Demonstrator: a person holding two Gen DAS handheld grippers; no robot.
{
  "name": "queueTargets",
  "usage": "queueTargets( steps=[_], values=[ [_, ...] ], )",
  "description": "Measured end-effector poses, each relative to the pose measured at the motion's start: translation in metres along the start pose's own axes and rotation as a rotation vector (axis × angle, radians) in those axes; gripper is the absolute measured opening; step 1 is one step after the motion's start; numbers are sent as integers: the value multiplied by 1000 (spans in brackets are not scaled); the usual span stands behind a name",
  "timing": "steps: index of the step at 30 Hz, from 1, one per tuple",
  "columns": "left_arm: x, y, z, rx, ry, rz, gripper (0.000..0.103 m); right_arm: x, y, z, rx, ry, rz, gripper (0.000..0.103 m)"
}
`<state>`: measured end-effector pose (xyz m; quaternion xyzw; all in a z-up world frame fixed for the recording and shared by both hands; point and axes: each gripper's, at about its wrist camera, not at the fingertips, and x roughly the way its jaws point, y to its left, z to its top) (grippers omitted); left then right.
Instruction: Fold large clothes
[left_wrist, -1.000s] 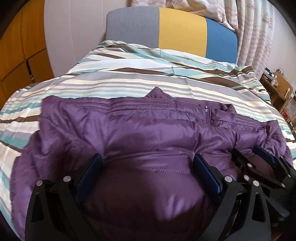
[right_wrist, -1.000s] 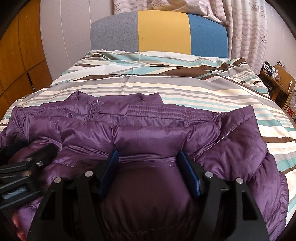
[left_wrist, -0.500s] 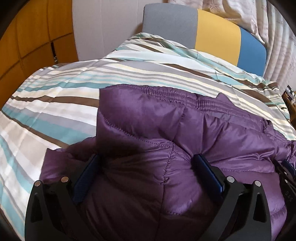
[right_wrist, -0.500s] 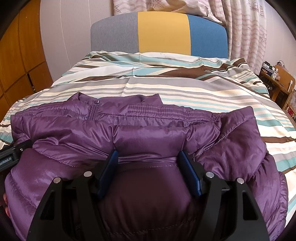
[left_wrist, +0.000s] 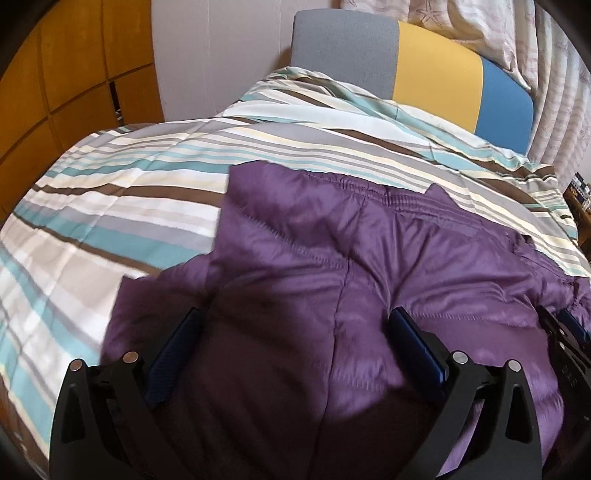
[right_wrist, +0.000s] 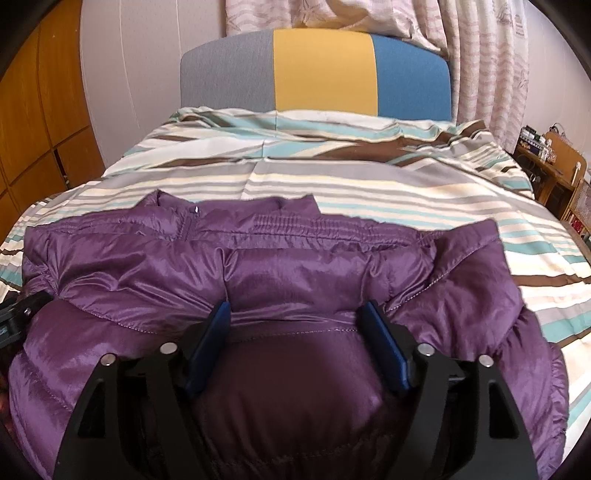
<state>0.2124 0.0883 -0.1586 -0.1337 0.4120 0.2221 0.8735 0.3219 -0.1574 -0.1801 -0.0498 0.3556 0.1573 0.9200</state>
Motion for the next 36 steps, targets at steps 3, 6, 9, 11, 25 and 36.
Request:
queueTargets(
  steps=[3,6,9,11,25,36],
  values=[
    [-13,12,-8,-31,5,-35,100,-10,-1,0,-5,-21,6,81],
    [-25,26,-17,-65,-2,-61,100,-25,-2,-4,-11,-32,19,81],
    [-36,38,-29,-90,-18,-43,100,-45,-1,-11,-10,-59,33,81],
    [-43,47,-40,-110,-28,-51,100,-61,4,-20,-11,-93,62,81],
    [-63,83,-100,-232,-39,-164,100,-50,31,-44,-111,-51,36,87],
    [-73,80,-115,-290,-27,-397,95,-96,17,-60,-40,-80,148,64]
  ],
)
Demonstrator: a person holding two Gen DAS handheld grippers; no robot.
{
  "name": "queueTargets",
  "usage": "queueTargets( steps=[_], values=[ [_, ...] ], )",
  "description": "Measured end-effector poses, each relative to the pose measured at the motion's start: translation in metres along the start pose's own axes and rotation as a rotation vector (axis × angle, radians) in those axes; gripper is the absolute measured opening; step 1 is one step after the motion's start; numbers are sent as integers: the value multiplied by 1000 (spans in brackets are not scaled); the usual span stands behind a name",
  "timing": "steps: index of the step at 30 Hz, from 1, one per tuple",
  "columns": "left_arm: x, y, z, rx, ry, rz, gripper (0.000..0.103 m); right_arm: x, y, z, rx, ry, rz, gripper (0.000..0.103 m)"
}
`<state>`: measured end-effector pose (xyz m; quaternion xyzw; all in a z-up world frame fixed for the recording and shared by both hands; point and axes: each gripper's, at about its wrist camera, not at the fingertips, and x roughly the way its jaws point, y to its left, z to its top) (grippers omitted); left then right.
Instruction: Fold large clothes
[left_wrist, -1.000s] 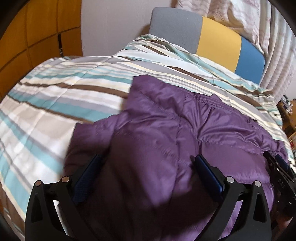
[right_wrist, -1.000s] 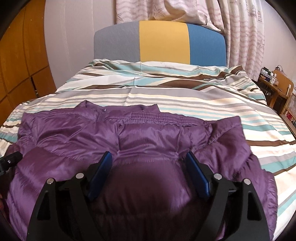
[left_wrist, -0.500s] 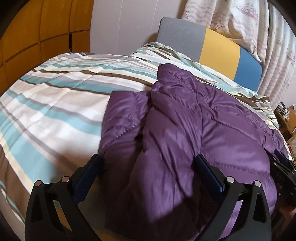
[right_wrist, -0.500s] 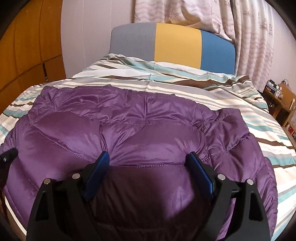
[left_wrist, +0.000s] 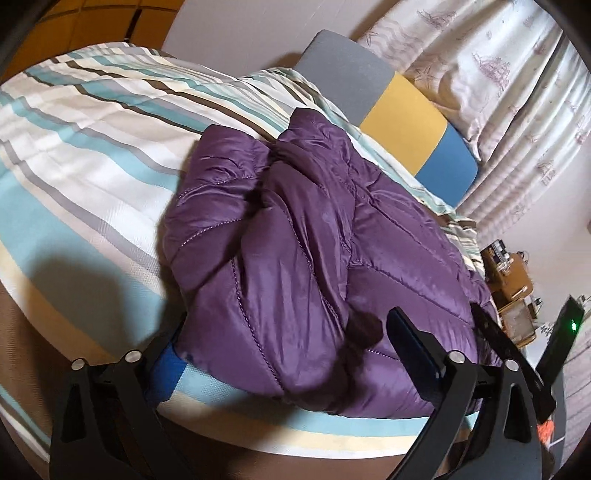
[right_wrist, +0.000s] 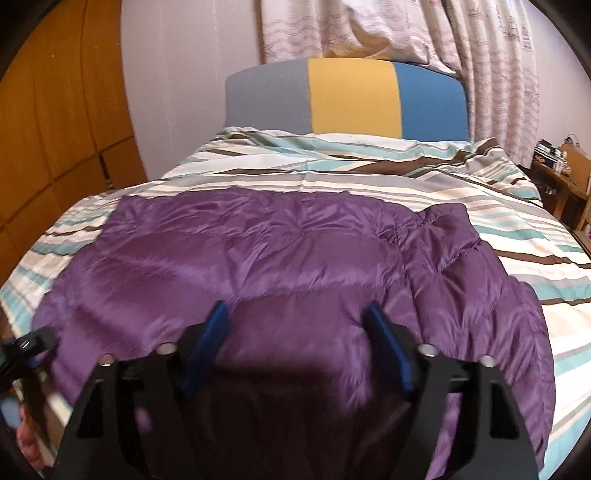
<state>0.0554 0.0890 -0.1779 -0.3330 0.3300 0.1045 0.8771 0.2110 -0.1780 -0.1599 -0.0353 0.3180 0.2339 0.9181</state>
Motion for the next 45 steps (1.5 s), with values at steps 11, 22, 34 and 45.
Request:
queueTargets(
  steps=[11,22,34,45],
  values=[
    [-16,14,-14,-123,-27,-67,78,-31,37,-24,-104,25,129,17],
    [-5,19,-6,-318,-46,-129,76,6,39,-43,-155,86,96,16],
    [0,15,8,-389,-92,-108,22,2,40,-48,-146,71,87,14],
    [-47,-109,19,207,-299,-128,21,2,38,-46,-102,84,87,15]
  ],
)
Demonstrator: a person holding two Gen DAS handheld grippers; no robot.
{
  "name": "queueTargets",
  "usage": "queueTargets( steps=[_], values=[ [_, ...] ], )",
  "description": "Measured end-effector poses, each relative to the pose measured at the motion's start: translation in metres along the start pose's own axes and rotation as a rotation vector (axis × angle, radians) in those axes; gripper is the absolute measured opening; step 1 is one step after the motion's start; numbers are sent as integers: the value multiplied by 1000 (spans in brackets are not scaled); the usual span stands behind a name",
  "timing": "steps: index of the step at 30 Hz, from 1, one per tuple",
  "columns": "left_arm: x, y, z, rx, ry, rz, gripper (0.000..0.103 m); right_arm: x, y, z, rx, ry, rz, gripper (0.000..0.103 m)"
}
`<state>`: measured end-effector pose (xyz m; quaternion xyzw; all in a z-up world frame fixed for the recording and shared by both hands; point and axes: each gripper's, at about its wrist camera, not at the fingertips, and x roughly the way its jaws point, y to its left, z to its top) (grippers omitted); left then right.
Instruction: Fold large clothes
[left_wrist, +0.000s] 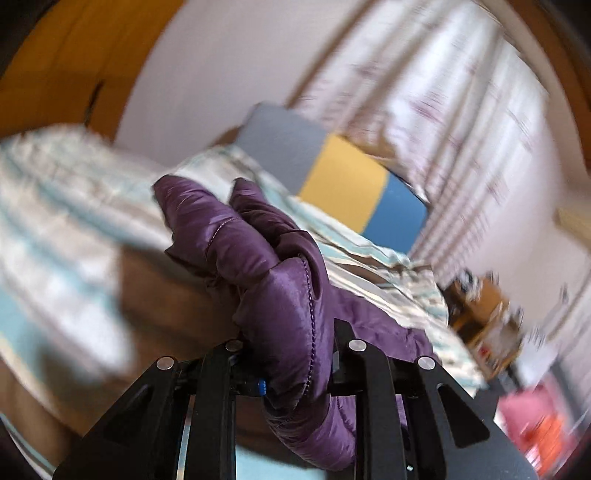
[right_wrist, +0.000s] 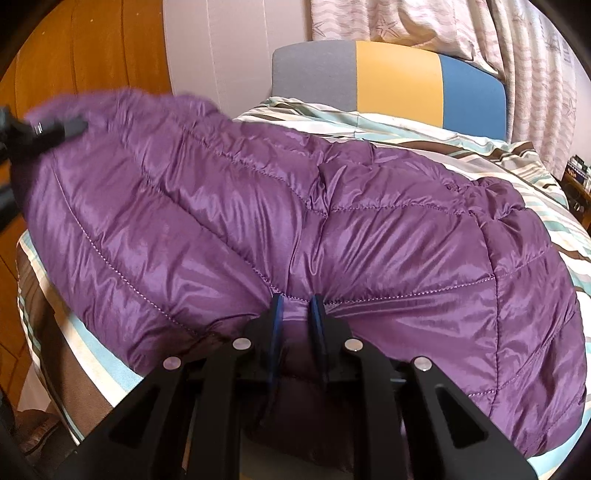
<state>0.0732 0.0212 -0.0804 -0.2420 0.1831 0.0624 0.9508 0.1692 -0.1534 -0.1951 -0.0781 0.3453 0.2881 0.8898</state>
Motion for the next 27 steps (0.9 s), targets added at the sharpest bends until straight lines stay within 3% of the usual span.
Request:
queueTargets(
  steps=[3,5,7,14,18,21,27],
  values=[
    [-3,-32,0,172,-17,-24,21,-8,-8,4,47,18,17,21],
    [-1,-49,-1,267,-24,-30,21,-18,-20,9,101,7,31,49],
    [1,-58,-1,323,-24,-40,21,-37,-36,10,165,-38,16,57],
    [11,-84,-5,452,-13,-39,21,-88,-109,-1,313,-43,-317,72],
    [18,-103,-11,511,-2,-57,21,-102,-144,-8,338,-26,-485,73],
    [23,-118,-17,554,8,-81,21,-109,-155,-14,335,-14,-567,74],
    [36,-149,-34,604,33,-147,21,-114,-171,-27,340,8,-639,75]
  ],
)
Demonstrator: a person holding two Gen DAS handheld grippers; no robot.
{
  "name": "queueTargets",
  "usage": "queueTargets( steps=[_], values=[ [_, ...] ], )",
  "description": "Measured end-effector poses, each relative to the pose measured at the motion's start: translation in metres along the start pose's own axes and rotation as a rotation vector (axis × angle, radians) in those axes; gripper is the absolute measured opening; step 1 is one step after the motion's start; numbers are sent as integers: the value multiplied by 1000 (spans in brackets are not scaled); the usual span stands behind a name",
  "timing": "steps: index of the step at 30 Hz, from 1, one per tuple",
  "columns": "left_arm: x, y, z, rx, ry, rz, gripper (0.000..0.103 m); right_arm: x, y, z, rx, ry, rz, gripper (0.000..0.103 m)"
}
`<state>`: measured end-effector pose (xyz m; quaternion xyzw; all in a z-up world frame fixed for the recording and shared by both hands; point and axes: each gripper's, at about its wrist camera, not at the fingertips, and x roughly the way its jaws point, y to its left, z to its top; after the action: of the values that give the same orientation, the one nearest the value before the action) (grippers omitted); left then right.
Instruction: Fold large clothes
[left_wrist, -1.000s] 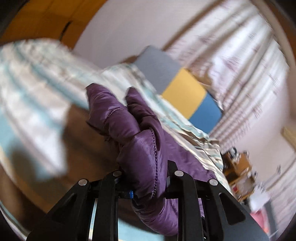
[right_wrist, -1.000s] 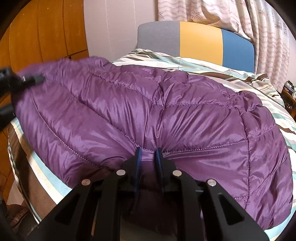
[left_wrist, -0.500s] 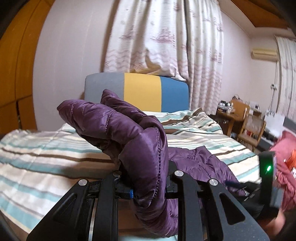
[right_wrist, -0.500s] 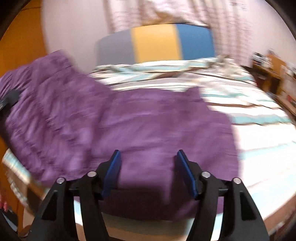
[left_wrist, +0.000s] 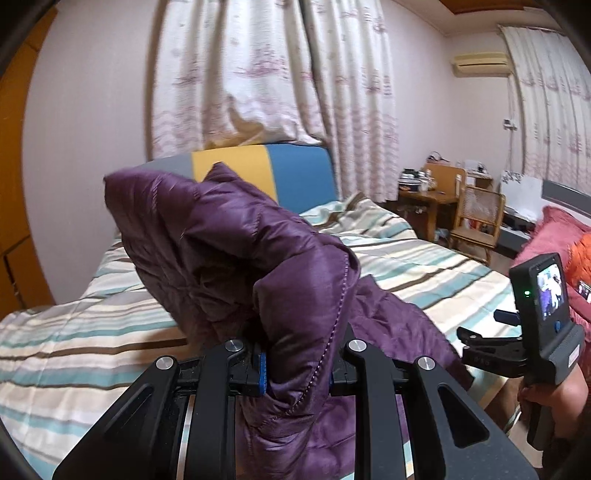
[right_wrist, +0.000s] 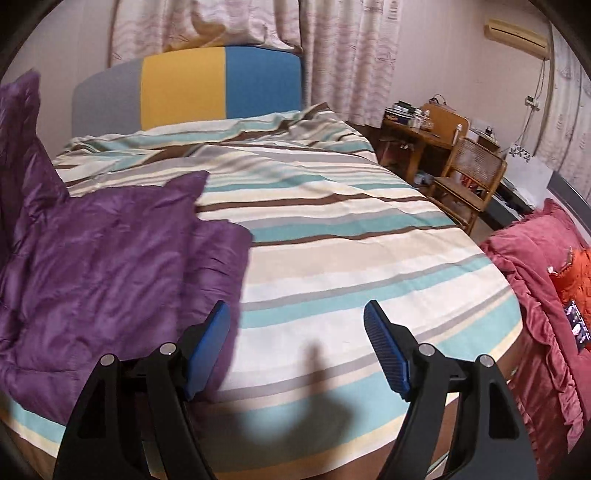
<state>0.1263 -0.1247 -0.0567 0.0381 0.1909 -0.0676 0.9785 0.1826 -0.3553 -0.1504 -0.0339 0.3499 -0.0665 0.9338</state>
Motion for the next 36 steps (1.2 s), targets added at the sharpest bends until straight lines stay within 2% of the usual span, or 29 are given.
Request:
queueTargets(
  steps=[10,18,23,29,30,31,32,33,34,36],
  values=[
    [35,-46,-8,86,48,-117,21,12,-20,4,41,27,-28,75],
    [64,-85,-36,179,132,-177,21,16,-36,4,99,51,-42,75],
    [88,-100,-58,183,223,-255,23,18,-40,4,124,61,-38,75],
    [98,-97,-63,153,248,-302,23,17,-33,2,111,64,-20,75],
    [97,-95,-61,144,249,-307,26,16,-31,2,111,63,-16,75],
    [95,-91,-58,127,250,-325,37,16,-31,2,111,62,-12,75],
    [91,-87,-54,94,255,-374,47,15,-31,2,110,58,-8,75],
    [86,-83,-50,74,257,-412,69,15,-30,2,109,57,-6,75],
    [78,-81,-46,47,242,-461,85,15,-30,3,108,56,-4,75],
    [62,-79,-39,29,189,-479,87,13,-29,3,106,50,0,76]
  ],
)
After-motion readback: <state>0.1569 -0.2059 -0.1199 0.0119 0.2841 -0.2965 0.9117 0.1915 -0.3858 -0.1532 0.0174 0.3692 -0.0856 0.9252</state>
